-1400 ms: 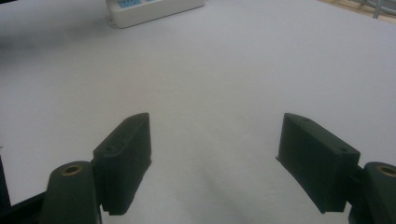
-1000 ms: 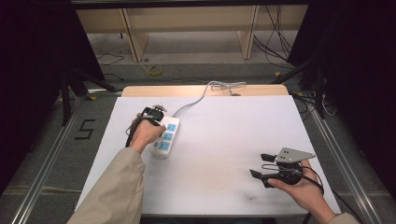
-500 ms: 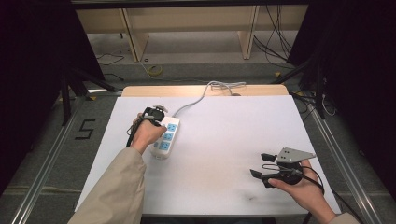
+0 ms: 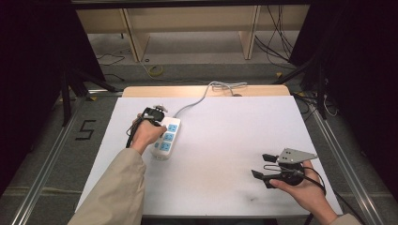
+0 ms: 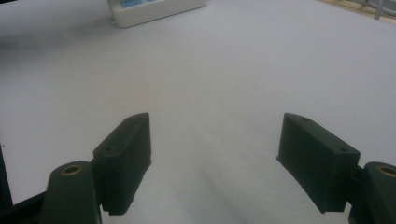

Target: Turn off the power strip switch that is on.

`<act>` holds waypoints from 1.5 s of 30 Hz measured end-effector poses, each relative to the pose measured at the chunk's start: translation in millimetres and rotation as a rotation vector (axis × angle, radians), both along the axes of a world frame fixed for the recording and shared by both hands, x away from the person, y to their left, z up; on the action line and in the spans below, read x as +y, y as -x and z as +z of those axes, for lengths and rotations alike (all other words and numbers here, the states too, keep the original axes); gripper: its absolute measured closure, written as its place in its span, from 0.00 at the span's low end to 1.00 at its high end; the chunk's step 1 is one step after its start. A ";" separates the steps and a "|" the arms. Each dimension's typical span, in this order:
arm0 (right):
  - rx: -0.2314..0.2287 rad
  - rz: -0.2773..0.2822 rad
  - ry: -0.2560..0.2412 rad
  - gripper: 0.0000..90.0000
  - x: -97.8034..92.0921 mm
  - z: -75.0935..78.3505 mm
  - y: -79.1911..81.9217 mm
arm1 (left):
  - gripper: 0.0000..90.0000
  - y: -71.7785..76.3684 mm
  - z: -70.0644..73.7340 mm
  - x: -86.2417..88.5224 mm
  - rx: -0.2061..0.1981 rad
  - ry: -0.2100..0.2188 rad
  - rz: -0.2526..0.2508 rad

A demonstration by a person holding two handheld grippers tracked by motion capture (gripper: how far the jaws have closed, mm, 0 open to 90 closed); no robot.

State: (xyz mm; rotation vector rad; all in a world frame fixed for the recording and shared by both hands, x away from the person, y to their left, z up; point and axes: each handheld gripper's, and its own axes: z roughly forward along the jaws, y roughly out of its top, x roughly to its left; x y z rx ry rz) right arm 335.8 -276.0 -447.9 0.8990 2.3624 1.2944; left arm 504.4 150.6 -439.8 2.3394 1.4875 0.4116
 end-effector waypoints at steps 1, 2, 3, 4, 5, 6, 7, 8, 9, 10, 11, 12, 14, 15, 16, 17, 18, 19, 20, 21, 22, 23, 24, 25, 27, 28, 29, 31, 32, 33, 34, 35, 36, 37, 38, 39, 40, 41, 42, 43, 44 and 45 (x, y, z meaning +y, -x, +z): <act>-0.001 0.000 0.000 0.29 -0.1 0.1 0.0 | 1.00 0.1 0.0 -0.4 -0.001 -0.003 0.000; -0.001 0.001 0.001 0.29 -0.4 0.2 0.0 | 1.00 0.2 0.0 -0.9 -0.002 -0.005 0.000; -0.001 0.001 0.000 0.29 -0.5 0.3 -0.1 | 1.00 0.3 -0.1 -1.1 -0.004 -0.008 -0.001; -0.001 0.001 0.000 0.29 -0.6 0.3 -0.1 | 1.00 0.5 -0.2 -1.3 -0.007 -0.009 -0.002; -0.001 0.002 0.002 0.29 -0.7 0.4 -0.1 | 1.00 0.7 -0.3 -1.3 -0.009 -0.009 -0.003; -0.002 0.002 0.002 0.29 -0.8 0.4 -0.1 | 1.00 0.7 -0.3 -1.1 -0.009 -0.008 -0.004; -0.002 0.002 0.002 0.29 -0.8 0.4 -0.1 | 1.00 0.6 -0.1 -0.7 -0.007 -0.007 -0.005; -0.002 0.001 0.002 0.29 -0.6 0.3 -0.1 | 1.00 0.6 -0.2 -0.5 -0.007 -0.005 -0.005; -0.002 0.001 0.003 0.29 -0.5 0.3 0.0 | 1.00 0.5 0.0 -0.1 -0.005 -0.006 -0.007; -0.002 0.001 0.002 0.29 -0.5 0.3 0.0 | 1.00 0.5 -0.2 -0.4 -0.007 -0.004 -0.005; -0.002 0.001 0.002 0.29 -0.4 0.3 0.0 | 1.00 0.5 -0.1 -0.5 -0.007 -0.005 -0.005; -0.002 0.002 0.002 0.29 -0.4 0.3 0.0 | 1.00 0.5 -0.1 -0.5 -0.007 -0.006 -0.005; -0.001 0.001 0.001 0.29 -0.3 0.3 0.0 | 1.00 0.5 -0.1 -0.5 -0.007 -0.006 -0.006; -0.001 0.001 0.003 0.29 -0.4 0.5 0.1 | 1.00 0.5 -0.1 -0.4 -0.007 -0.005 -0.006; -0.002 0.001 0.001 0.29 -0.3 0.4 0.0 | 1.00 0.5 -0.1 -0.3 -0.007 -0.004 -0.006; -0.001 0.001 0.000 0.29 -0.3 0.3 0.1 | 1.00 0.4 -0.1 -0.1 -0.007 -0.003 -0.007; -0.002 0.002 0.001 0.29 -0.4 0.3 0.0 | 1.00 0.3 0.1 0.3 -0.004 -0.004 -0.009; -0.002 0.001 0.000 0.29 -0.4 0.3 0.0 | 1.00 0.3 -0.1 0.1 -0.006 0.000 -0.005; -0.002 0.002 0.000 0.29 -0.5 0.3 -0.1 | 1.00 0.2 0.2 0.5 -0.002 -0.002 -0.009; -0.002 0.003 0.001 0.29 -0.6 0.4 -0.2 | 1.00 0.2 0.0 0.3 -0.004 0.002 -0.005; -0.002 0.003 0.001 0.29 -0.6 0.3 -0.2 | 1.00 0.2 0.0 0.3 -0.004 0.002 -0.005; -0.002 0.003 0.000 0.29 -0.7 0.3 -0.2 | 1.00 0.1 0.2 0.6 -0.001 -0.001 -0.008; -0.001 0.003 0.000 0.29 -0.6 0.2 -0.2 | 1.00 0.1 0.2 0.6 -0.002 -0.002 -0.009; -0.001 0.002 0.000 0.29 -0.6 0.3 -0.2 | 1.00 0.2 0.2 0.5 -0.002 -0.002 -0.009; -0.002 0.003 0.001 0.29 -0.6 0.5 0.0 | 1.00 0.1 0.2 0.5 -0.002 -0.002 -0.009; -0.001 0.002 0.001 0.29 -0.4 0.6 0.1 | 1.00 0.1 0.3 0.5 -0.002 -0.001 -0.008; -0.001 0.002 0.000 0.29 -0.3 0.5 0.2 | 1.00 0.1 0.4 0.7 -0.002 0.000 -0.008; -0.001 0.001 -0.001 0.29 -0.2 0.6 0.2 | 1.00 0.3 2.0 1.1 -0.017 0.006 -0.004; -0.001 0.002 0.000 0.29 -0.2 0.6 0.2 | 1.00 0.3 3.0 1.3 -0.017 0.010 0.000; -0.001 0.002 0.000 0.29 -0.2 0.6 0.1 | 1.00 0.3 2.6 1.7 -0.017 0.013 0.000; -0.001 0.002 0.000 0.29 -0.2 0.6 0.1 | 1.00 0.3 2.2 1.8 -0.017 0.013 0.000; 0.000 0.001 -0.001 0.29 -0.1 0.6 0.2 | 1.00 0.3 2.5 1.5 -0.016 0.009 -0.002; -0.001 0.001 -0.001 0.29 -0.1 0.6 0.2 | 1.00 0.3 2.6 1.3 -0.014 0.004 -0.005; -0.001 0.001 -0.001 0.29 0.0 0.7 0.3 | 1.00 0.4 2.7 1.0 -0.014 0.001 -0.006; -0.001 0.001 -0.001 0.29 0.0 0.7 0.3 | 1.00 0.4 2.6 1.0 -0.015 0.001 -0.006; -0.001 0.001 -0.001 0.29 -0.1 0.7 0.3 | 1.00 0.4 2.6 1.1 -0.015 0.002 -0.006; -0.001 0.001 -0.001 0.29 -0.1 0.7 0.2 | 1.00 0.4 2.6 1.2 -0.015 0.004 -0.005; -0.001 0.002 0.000 0.29 -0.2 0.7 0.1 | 1.00 0.4 2.8 1.4 -0.014 0.003 -0.006; -0.001 0.001 0.000 0.29 -0.1 0.7 0.1 | 1.00 0.4 2.7 1.4 -0.015 0.004 -0.006; -0.001 0.001 -0.001 0.29 -0.1 0.7 0.1 | 1.00 0.4 2.7 1.3 -0.016 0.004 -0.006; -0.002 0.002 0.000 0.29 -0.2 0.8 0.2 | 1.00 0.5 2.9 1.2 -0.015 0.002 -0.005; -0.001 0.003 0.000 0.29 -0.3 0.8 0.2 | 1.00 0.6 2.9 1.1 -0.016 0.002 -0.006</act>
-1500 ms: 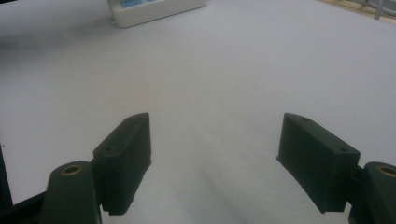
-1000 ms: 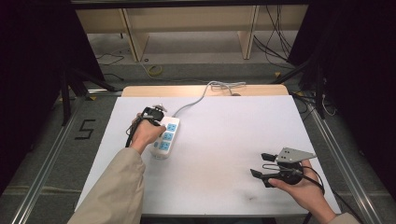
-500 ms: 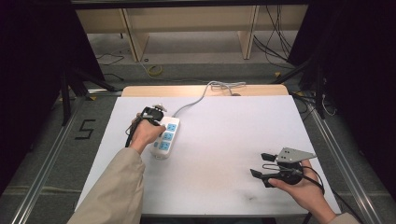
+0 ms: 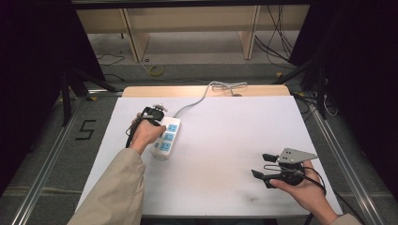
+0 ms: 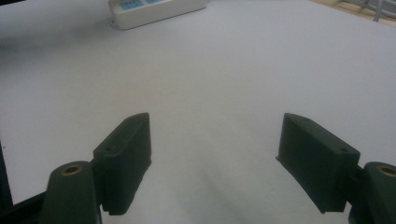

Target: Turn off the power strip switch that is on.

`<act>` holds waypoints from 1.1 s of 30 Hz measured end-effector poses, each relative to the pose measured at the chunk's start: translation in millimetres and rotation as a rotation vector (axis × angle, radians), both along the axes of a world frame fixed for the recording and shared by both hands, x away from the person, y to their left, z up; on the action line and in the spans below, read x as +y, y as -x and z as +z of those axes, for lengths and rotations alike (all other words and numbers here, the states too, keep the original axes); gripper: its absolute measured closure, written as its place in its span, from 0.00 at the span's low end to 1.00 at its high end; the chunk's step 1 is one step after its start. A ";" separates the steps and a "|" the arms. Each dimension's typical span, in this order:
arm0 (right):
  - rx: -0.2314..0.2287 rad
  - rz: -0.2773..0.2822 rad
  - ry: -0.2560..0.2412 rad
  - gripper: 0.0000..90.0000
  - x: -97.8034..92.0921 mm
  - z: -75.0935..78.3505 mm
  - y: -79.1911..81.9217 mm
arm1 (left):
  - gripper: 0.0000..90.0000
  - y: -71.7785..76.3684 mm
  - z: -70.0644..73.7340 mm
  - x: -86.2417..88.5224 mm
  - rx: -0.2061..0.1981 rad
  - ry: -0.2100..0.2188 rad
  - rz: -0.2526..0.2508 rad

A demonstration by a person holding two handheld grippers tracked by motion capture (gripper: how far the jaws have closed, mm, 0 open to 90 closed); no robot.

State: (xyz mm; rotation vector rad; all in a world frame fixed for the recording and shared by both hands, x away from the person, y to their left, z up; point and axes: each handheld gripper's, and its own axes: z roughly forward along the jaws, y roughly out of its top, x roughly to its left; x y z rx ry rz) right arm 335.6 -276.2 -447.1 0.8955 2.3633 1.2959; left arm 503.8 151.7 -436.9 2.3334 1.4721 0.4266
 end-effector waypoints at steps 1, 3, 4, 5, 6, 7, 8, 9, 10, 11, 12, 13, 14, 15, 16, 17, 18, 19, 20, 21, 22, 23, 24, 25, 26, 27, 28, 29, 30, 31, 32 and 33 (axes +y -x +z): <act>0.000 -0.001 0.000 0.29 0.0 0.1 0.0 | 1.00 0.1 0.1 -0.1 -0.002 0.000 0.001; -0.002 -0.001 0.000 0.29 -0.1 0.2 0.0 | 1.00 0.3 0.3 0.0 -0.002 0.002 0.001; -0.002 -0.001 0.000 0.29 -0.1 0.3 0.1 | 1.00 0.4 0.3 0.1 -0.001 0.005 -0.001; -0.003 -0.001 -0.001 0.29 -0.1 0.4 0.2 | 1.00 0.6 0.3 -0.1 -0.002 0.005 0.000; -0.005 -0.001 -0.002 0.29 -0.1 0.3 0.2 | 1.00 0.7 0.2 -0.3 -0.003 0.006 -0.001; -0.005 -0.001 -0.003 0.29 -0.1 0.4 0.3 | 1.00 0.8 0.2 -0.4 -0.004 0.007 -0.002; -0.005 -0.002 -0.003 0.29 -0.2 0.5 0.3 | 1.00 0.9 0.5 -0.5 -0.008 0.005 -0.003; -0.005 -0.003 -0.003 0.29 -0.2 0.6 0.3 | 1.00 1.0 0.8 -0.8 -0.015 0.011 0.001; -0.007 -0.003 -0.003 0.29 -0.3 0.6 0.2 | 1.00 1.3 1.7 -0.7 -0.021 0.014 0.003; -0.007 -0.003 -0.004 0.29 -0.4 0.6 0.2 | 1.00 1.5 2.8 -0.2 -0.028 0.015 0.001; -0.007 -0.003 -0.004 0.29 -0.4 0.5 0.1 | 1.00 1.7 3.9 0.3 -0.035 0.020 -0.001; -0.007 -0.003 -0.004 0.29 -0.5 0.6 0.2 | 1.00 2.0 4.9 0.6 -0.048 0.026 0.003; -0.007 -0.002 -0.004 0.29 -0.5 0.6 0.2 | 1.00 2.4 6.1 1.1 -0.058 0.031 0.001; -0.007 -0.003 -0.004 0.29 -0.4 0.7 0.2 | 1.00 2.9 7.6 1.6 -0.071 0.035 -0.002; -0.007 -0.003 -0.004 0.29 -0.4 0.7 0.2 | 1.00 3.4 9.1 2.1 -0.084 0.039 -0.008; -0.005 -0.003 -0.005 0.29 -0.4 0.8 0.3 | 1.00 4.1 10.3 2.0 -0.098 0.048 -0.005; -0.006 -0.003 -0.004 0.29 -0.4 0.9 0.4 | 1.00 4.7 11.9 2.6 -0.110 0.053 -0.011; -0.006 -0.003 -0.005 0.29 -0.4 0.9 0.5 | 1.00 5.4 13.1 2.2 -0.123 0.063 -0.012; -0.007 -0.003 -0.005 0.29 -0.4 0.9 0.5 | 1.00 5.9 14.4 2.5 -0.135 0.064 -0.020; -0.006 -0.003 -0.004 0.29 -0.5 1.0 0.6 | 1.00 6.8 15.5 2.3 -0.141 0.072 -0.016; -0.006 -0.003 -0.004 0.29 -0.5 1.0 0.6 | 1.00 7.5 16.4 2.2 -0.149 0.076 -0.018; -0.008 -0.003 -0.005 0.29 -0.5 1.0 0.7 | 1.00 8.1 17.6 2.3 -0.159 0.078 -0.023; -0.008 -0.003 -0.005 0.29 -0.6 1.1 0.8 | 1.00 8.9 18.5 2.0 -0.168 0.087 -0.022; -0.009 -0.003 -0.005 0.29 -0.7 1.1 0.8 | 0.99 9.8 19.6 1.7 -0.176 0.096 -0.020; -0.010 -0.004 -0.007 0.29 -0.7 1.2 0.8 | 0.94 10.6 20.9 1.6 -0.185 0.102 -0.029; -0.010 -0.005 -0.006 0.29 -0.9 1.3 0.9 | 0.93 11.4 22.0 1.5 -0.194 0.111 -0.034; -0.010 -0.005 -0.006 0.29 -1.0 1.2 0.9 | 0.92 12.4 23.1 1.4 -0.203 0.121 -0.036; -0.010 -0.005 -0.006 0.29 -1.1 1.2 0.8 | 0.92 13.4 24.7 1.8 -0.210 0.121 -0.041; -0.009 -0.005 -0.006 0.29 -1.1 1.2 0.8 | 0.92 14.3 25.8 1.5 -0.222 0.129 -0.042; -0.009 -0.004 -0.006 0.29 -1.1 1.2 0.8 | 0.91 15.2 26.7 1.7 -0.229 0.137 -0.046; -0.009 -0.004 -0.006 0.29 -1.1 1.2 0.8 | 0.88 16.1 27.6 1.9 -0.235 0.146 -0.054; -0.009 -0.005 -0.007 0.29 -1.0 1.2 0.8 | 0.86 17.4 28.2 1.9 -0.244 0.157 -0.059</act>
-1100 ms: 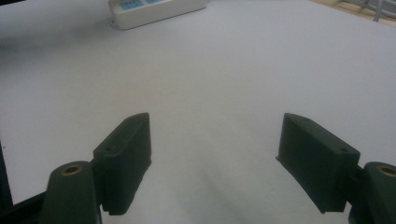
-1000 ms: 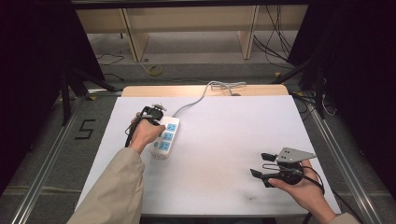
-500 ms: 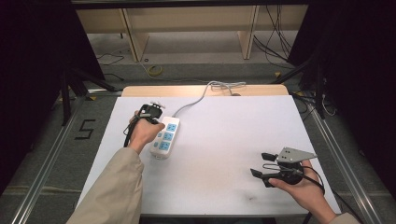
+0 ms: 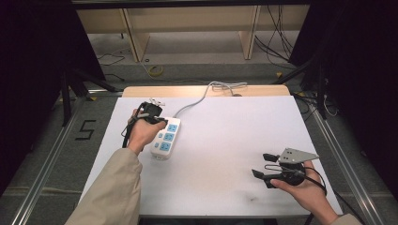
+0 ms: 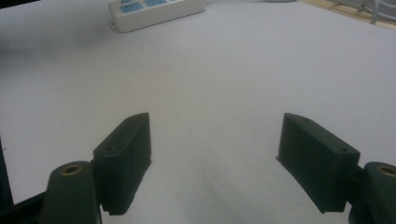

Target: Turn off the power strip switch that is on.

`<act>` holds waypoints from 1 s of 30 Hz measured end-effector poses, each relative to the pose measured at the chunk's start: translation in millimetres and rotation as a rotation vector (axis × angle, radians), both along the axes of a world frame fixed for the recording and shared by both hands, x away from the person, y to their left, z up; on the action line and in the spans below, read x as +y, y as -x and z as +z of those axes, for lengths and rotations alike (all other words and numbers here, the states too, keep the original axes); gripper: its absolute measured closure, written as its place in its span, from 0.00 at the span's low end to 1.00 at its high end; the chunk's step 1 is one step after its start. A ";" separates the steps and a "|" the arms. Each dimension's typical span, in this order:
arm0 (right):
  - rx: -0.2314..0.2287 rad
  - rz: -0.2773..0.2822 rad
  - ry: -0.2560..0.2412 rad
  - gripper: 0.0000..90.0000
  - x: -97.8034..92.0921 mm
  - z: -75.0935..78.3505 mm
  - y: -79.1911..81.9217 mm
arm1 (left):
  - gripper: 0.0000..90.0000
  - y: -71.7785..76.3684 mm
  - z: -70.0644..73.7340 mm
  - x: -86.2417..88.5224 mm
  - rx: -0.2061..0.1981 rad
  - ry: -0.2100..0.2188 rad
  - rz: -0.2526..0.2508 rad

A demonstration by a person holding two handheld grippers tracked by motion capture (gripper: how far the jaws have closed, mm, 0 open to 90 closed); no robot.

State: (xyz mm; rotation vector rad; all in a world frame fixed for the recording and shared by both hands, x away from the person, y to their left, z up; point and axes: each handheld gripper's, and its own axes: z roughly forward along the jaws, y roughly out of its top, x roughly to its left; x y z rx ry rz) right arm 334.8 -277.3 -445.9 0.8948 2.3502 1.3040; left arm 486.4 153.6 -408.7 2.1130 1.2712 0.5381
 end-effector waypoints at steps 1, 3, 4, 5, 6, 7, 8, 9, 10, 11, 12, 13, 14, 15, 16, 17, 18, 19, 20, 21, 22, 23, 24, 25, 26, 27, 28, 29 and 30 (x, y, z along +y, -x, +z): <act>-0.001 0.000 0.000 0.29 0.0 0.0 0.0 | 0.84 1.3 0.8 0.6 -0.002 0.005 -0.004; 0.000 0.000 0.000 0.29 -0.1 0.0 0.0 | 0.79 4.3 1.5 2.3 -0.019 0.007 -0.015; -0.001 0.000 0.000 0.29 -0.2 0.0 0.0 | 0.76 5.8 1.6 3.4 -0.032 0.015 -0.027; 0.000 0.000 -0.001 0.29 -0.2 -0.1 0.0 | 0.73 7.3 1.7 4.4 -0.048 0.036 -0.031; -0.001 0.000 0.001 0.29 -0.2 0.0 0.0 | 0.70 8.7 2.6 6.1 -0.058 0.049 -0.038; -0.001 -0.001 0.000 0.29 -0.1 0.1 0.0 | 0.67 9.8 3.5 7.4 -0.067 0.063 -0.042; 0.000 -0.001 0.001 0.29 0.1 0.1 0.1 | 0.64 10.9 4.0 8.3 -0.077 0.078 -0.039; -0.001 0.001 0.001 0.29 0.3 0.0 0.0 | 0.60 11.9 4.7 9.4 -0.086 0.088 -0.042; 0.000 0.001 0.000 0.29 0.5 0.0 0.1 | 0.56 12.7 5.0 10.3 -0.095 0.099 -0.047; 0.001 0.002 0.001 0.29 0.5 0.1 0.2 | 0.53 13.8 5.0 10.5 -0.101 0.110 -0.055; 0.000 0.001 0.000 0.29 0.5 0.1 0.2 | 0.50 14.8 5.0 10.8 -0.103 0.113 -0.069; -0.001 0.000 0.000 0.29 0.4 0.1 0.2 | 0.47 16.0 5.0 10.5 -0.105 0.115 -0.074; 0.000 0.000 0.000 0.29 0.4 0.1 0.2 | 0.44 17.4 4.9 9.9 -0.109 0.114 -0.076; 0.001 0.000 0.000 0.29 0.4 0.1 0.3 | 0.42 18.7 4.9 8.9 -0.113 0.111 -0.078; -0.001 0.001 0.001 0.29 0.4 0.1 0.3 | 0.39 19.9 5.1 8.1 -0.115 0.107 -0.090; -0.001 0.000 0.000 0.29 0.4 0.2 0.4 | 0.36 21.3 5.2 7.0 -0.117 0.113 -0.097; -0.001 0.001 0.001 0.29 0.5 0.3 0.4 | 0.34 22.6 5.9 6.3 -0.114 0.119 -0.104; -0.001 0.001 0.000 0.29 0.5 0.3 0.6 | 0.33 23.9 6.1 5.3 -0.117 0.132 -0.108; -0.001 0.001 0.000 0.29 0.5 0.3 0.6 | 0.32 25.2 6.4 4.4 -0.120 0.141 -0.115; -0.001 0.001 0.000 0.29 0.4 0.2 0.6 | 0.31 26.6 6.7 3.5 -0.123 0.146 -0.117; -0.002 0.001 0.000 0.29 0.3 0.2 0.5 | 0.30 27.9 7.0 2.7 -0.127 0.144 -0.122; -0.002 0.001 -0.001 0.29 0.3 0.2 0.4 | 0.29 29.4 7.1 1.7 -0.129 0.148 -0.128; -0.002 0.001 -0.001 0.29 0.3 0.2 0.5 | 0.28 30.9 7.1 0.9 -0.132 0.147 -0.135; -0.002 0.001 -0.001 0.29 0.3 0.3 0.5 | 0.27 32.5 7.1 -0.1 -0.136 0.149 -0.140; -0.002 0.001 -0.002 0.29 0.3 0.3 0.6 | 0.26 34.1 7.0 -1.1 -0.139 0.156 -0.146; -0.002 0.001 -0.002 0.29 0.3 0.4 0.6 | 0.26 35.8 6.9 -2.1 -0.141 0.165 -0.154; -0.002 0.001 -0.002 0.29 0.3 0.4 0.6 | 0.25 37.4 7.3 -2.3 -0.144 0.159 -0.166; -0.001 0.001 -0.003 0.29 0.3 0.4 0.7 | 0.24 39.3 7.3 -3.5 -0.150 0.169 -0.169; -0.002 0.001 -0.003 0.29 0.3 0.4 0.7 | 0.24 41.1 7.7 -3.6 -0.155 0.165 -0.179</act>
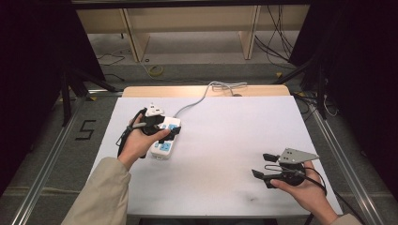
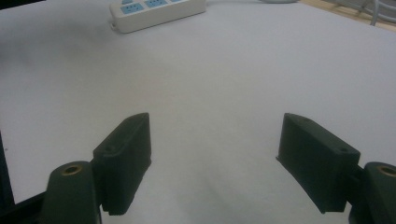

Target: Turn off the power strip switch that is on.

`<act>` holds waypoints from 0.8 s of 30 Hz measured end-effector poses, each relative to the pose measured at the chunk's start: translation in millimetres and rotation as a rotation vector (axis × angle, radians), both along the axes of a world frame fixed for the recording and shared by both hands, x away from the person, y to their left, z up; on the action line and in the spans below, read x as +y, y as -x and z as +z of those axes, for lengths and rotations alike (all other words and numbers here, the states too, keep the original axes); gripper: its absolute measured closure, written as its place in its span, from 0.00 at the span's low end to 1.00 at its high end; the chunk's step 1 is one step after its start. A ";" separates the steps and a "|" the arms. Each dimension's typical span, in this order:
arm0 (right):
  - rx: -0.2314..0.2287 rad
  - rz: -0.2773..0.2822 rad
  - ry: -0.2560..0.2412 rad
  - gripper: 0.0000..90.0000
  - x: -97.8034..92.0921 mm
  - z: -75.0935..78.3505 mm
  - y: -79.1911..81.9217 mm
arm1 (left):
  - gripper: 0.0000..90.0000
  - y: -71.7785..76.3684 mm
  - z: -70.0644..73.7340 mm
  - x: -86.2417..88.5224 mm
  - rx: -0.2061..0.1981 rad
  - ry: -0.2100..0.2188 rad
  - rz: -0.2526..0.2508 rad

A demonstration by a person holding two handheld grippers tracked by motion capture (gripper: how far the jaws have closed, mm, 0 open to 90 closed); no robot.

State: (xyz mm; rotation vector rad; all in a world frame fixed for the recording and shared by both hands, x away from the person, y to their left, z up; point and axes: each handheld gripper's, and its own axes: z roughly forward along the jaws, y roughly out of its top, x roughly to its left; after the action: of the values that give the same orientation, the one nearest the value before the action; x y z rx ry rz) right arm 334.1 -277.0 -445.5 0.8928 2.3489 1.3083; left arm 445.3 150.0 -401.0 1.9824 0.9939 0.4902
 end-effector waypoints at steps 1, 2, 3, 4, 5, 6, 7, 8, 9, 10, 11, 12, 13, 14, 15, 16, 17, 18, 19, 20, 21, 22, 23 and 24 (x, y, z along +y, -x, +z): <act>0.000 0.000 -0.001 0.29 0.0 0.1 0.0 | 0.24 1.9 0.0 -0.7 -0.003 0.010 -0.003; -0.001 0.000 -0.003 0.29 0.1 0.0 0.0 | 0.24 3.7 0.2 -0.8 -0.006 0.010 -0.013; -0.001 0.001 -0.002 0.29 0.1 0.0 0.0 | 0.24 5.8 0.0 -1.4 -0.008 0.015 -0.018; -0.002 0.000 -0.002 0.29 0.1 0.0 0.0 | 0.24 7.8 0.1 -1.5 -0.007 0.012 -0.026; -0.002 0.000 -0.002 0.29 0.2 0.1 0.0 | 0.23 9.9 -0.2 -2.0 -0.012 0.014 -0.032; -0.001 0.000 -0.003 0.29 0.4 0.1 0.1 | 0.23 12.1 -0.5 -2.1 -0.011 0.015 -0.038; -0.001 0.000 -0.003 0.29 0.5 0.1 0.1 | 0.23 14.1 -1.0 -2.3 -0.011 0.013 -0.044; -0.002 0.000 -0.003 0.29 0.6 0.1 0.1 | 0.23 16.2 -1.3 -2.1 -0.004 0.003 -0.056; -0.002 0.001 -0.002 0.29 0.7 0.2 0.1 | 0.23 18.4 -1.9 -2.5 -0.003 0.001 -0.060; -0.002 0.001 -0.003 0.29 0.8 0.2 0.1 | 0.23 20.4 -2.3 -2.2 -0.004 -0.009 -0.070; -0.001 0.001 -0.002 0.29 0.8 0.2 0.1 | 0.23 22.4 -3.0 -2.3 -0.004 -0.009 -0.074; -0.003 0.002 -0.002 0.29 0.8 0.1 0.0 | 0.22 24.5 -3.6 -2.0 -0.002 -0.009 -0.077; -0.002 0.001 -0.002 0.29 0.7 0.2 0.1 | 0.22 26.5 -4.2 -1.7 -0.004 -0.009 -0.083; -0.002 0.002 -0.003 0.29 0.6 0.3 0.1 | 0.22 28.4 -4.8 -1.3 -0.006 -0.006 -0.086; -0.002 0.002 -0.003 0.29 0.5 0.2 0.1 | 0.22 30.6 -5.5 -1.0 -0.009 -0.002 -0.086; -0.002 0.001 -0.003 0.29 0.5 0.2 0.1 | 0.22 32.6 -5.9 -0.2 -0.012 -0.005 -0.090; -0.002 0.002 -0.004 0.29 0.4 0.2 0.0 | 0.22 34.7 -6.6 0.3 -0.015 0.000 -0.092; -0.002 0.002 -0.004 0.29 0.4 0.1 0.0 | 0.22 36.9 -7.2 0.9 -0.018 0.001 -0.094; -0.001 0.002 -0.003 0.29 0.5 0.1 -0.1 | 0.22 39.0 -7.9 1.4 -0.020 0.001 -0.096; -0.001 0.002 -0.003 0.29 0.6 0.1 -0.1 | 0.22 41.2 -8.6 1.7 -0.020 0.005 -0.096; -0.001 0.002 -0.003 0.29 0.7 0.1 -0.1 | 0.22 43.1 -9.3 2.3 -0.023 0.004 -0.096; -0.001 0.003 -0.003 0.29 0.8 0.1 0.0 | 0.22 45.1 -10.1 2.5 -0.027 0.006 -0.096; -0.003 0.004 -0.002 0.29 0.9 0.0 -0.2 | 0.22 47.2 -11.0 2.6 -0.030 0.008 -0.095; -0.002 0.004 -0.002 0.29 1.0 0.0 -0.1 | 0.21 49.0 -11.7 3.2 -0.031 0.004 -0.098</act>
State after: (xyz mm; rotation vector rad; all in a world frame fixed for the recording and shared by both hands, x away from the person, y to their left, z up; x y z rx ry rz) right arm 334.2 -276.0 -445.5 0.8870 2.3491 1.3128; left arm 396.3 153.2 -412.6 2.0036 0.8735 0.4634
